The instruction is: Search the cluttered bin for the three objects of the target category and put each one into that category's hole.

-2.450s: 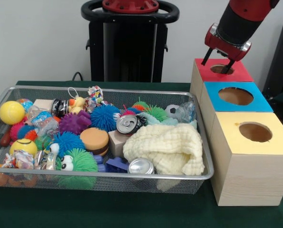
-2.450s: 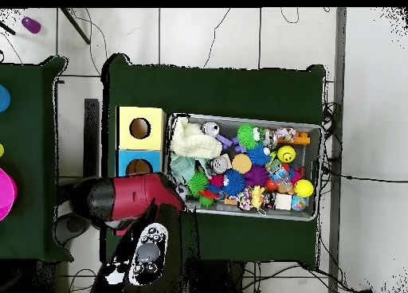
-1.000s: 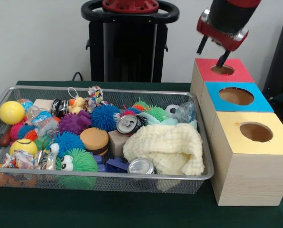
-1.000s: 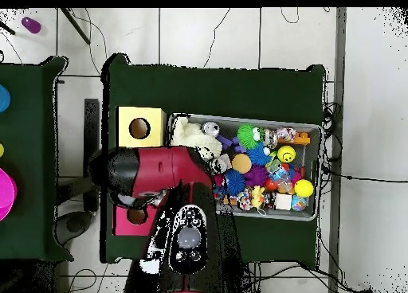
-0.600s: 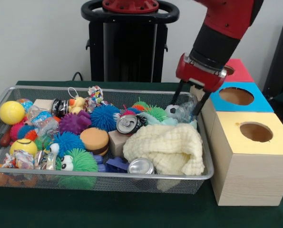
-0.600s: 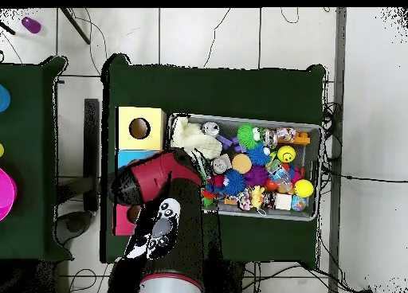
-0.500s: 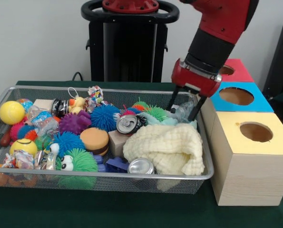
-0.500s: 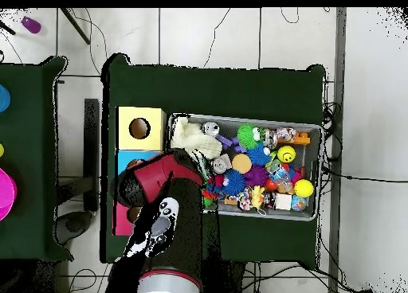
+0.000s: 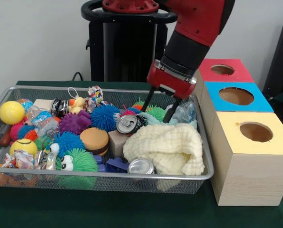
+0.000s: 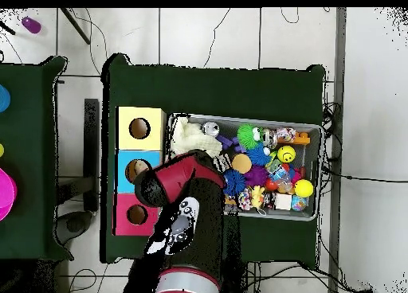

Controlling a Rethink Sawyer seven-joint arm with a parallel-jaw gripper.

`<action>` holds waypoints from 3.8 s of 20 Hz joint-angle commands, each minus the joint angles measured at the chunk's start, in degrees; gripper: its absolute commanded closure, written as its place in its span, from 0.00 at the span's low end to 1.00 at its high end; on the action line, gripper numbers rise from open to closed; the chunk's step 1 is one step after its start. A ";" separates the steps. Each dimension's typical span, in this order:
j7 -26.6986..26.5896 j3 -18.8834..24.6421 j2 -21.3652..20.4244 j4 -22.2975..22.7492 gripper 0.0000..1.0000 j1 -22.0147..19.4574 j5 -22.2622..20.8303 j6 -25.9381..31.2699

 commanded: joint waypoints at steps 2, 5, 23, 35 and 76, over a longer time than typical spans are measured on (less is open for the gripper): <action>-4.77 5.90 -2.93 5.24 0.00 -6.60 -1.26 -2.16; -6.76 8.65 -3.26 7.06 0.00 -10.21 -1.54 -2.95; -6.18 9.90 1.40 3.70 0.00 -14.50 -8.67 -8.47; -7.61 13.48 -1.28 5.53 0.00 -18.07 -9.55 -6.43; 2.48 11.46 -22.87 37.60 0.00 -21.65 -18.43 -17.59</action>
